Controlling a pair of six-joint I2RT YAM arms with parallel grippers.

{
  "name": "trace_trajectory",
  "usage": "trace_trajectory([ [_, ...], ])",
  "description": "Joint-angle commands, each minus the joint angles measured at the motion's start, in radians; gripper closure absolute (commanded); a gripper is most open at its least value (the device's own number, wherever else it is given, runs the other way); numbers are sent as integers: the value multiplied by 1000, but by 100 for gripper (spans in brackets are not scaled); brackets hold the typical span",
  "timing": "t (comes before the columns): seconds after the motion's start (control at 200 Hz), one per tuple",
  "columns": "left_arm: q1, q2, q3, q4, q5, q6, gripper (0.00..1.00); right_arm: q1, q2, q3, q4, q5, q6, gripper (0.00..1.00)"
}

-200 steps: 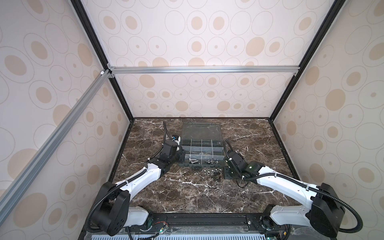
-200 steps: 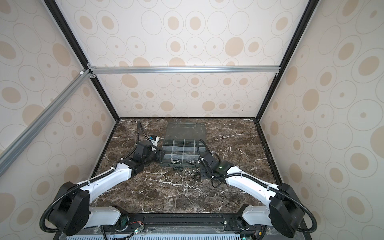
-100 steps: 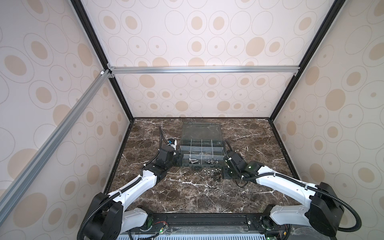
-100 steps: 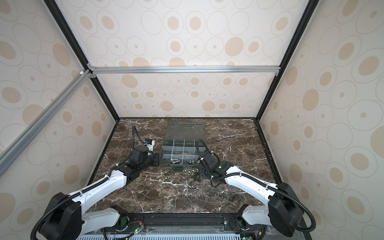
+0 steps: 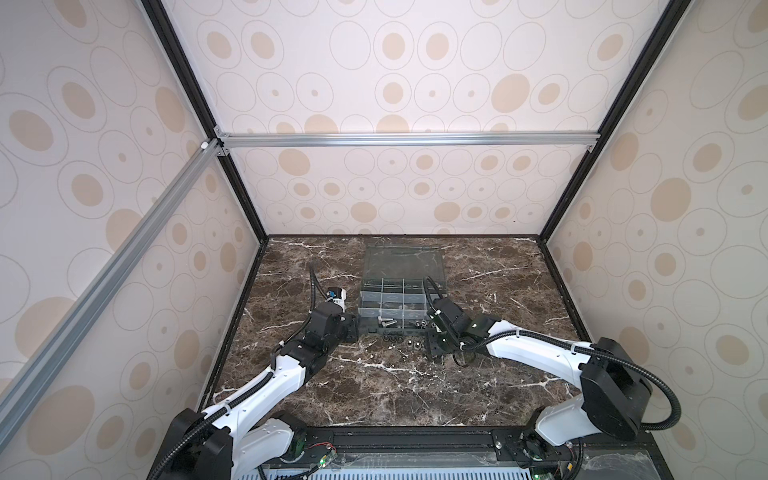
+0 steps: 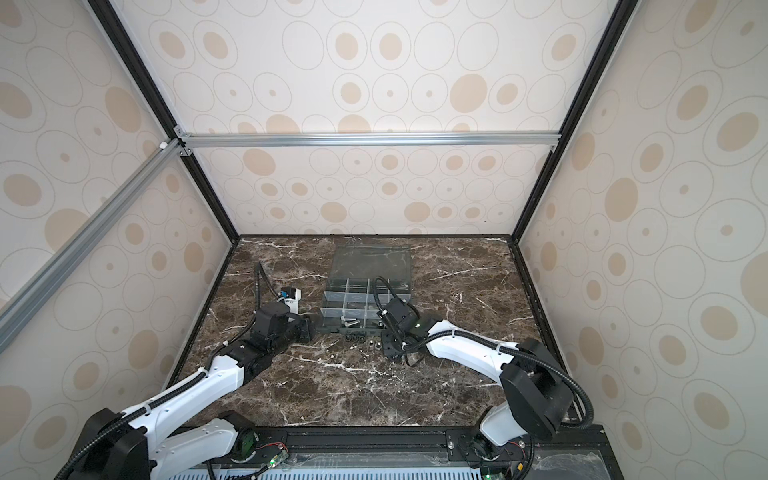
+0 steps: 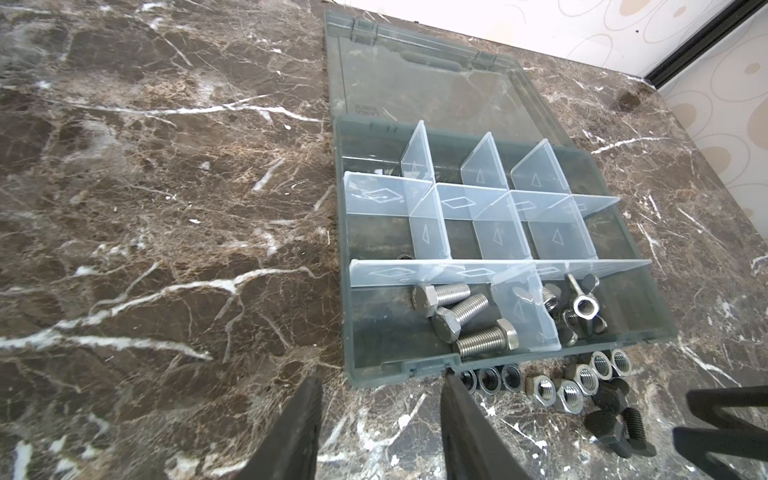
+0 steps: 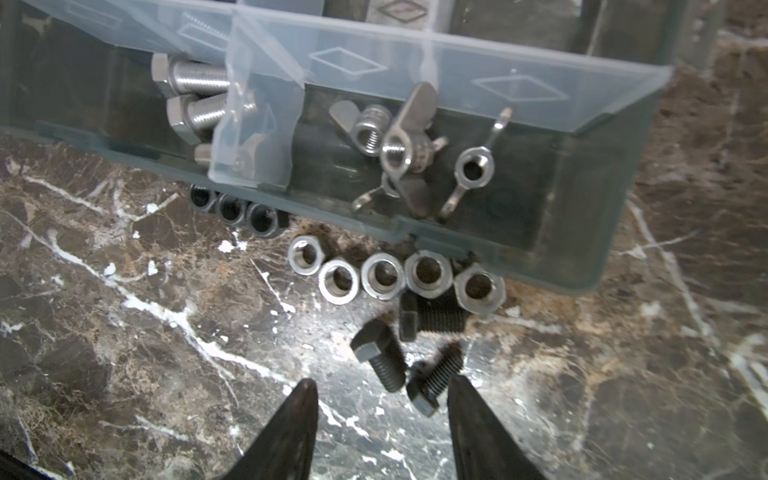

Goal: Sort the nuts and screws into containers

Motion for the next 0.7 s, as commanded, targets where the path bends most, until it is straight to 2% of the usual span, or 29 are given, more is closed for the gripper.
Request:
trace_trajectory([
  [0.0, 6, -39, -11, -20, -42, -24, 53, 24, 37, 47, 4, -6, -11, 46],
  [0.695, 8, -215, -113, -85, -53, -86, 52, 83, 292, 256, 8, -60, -94, 49],
])
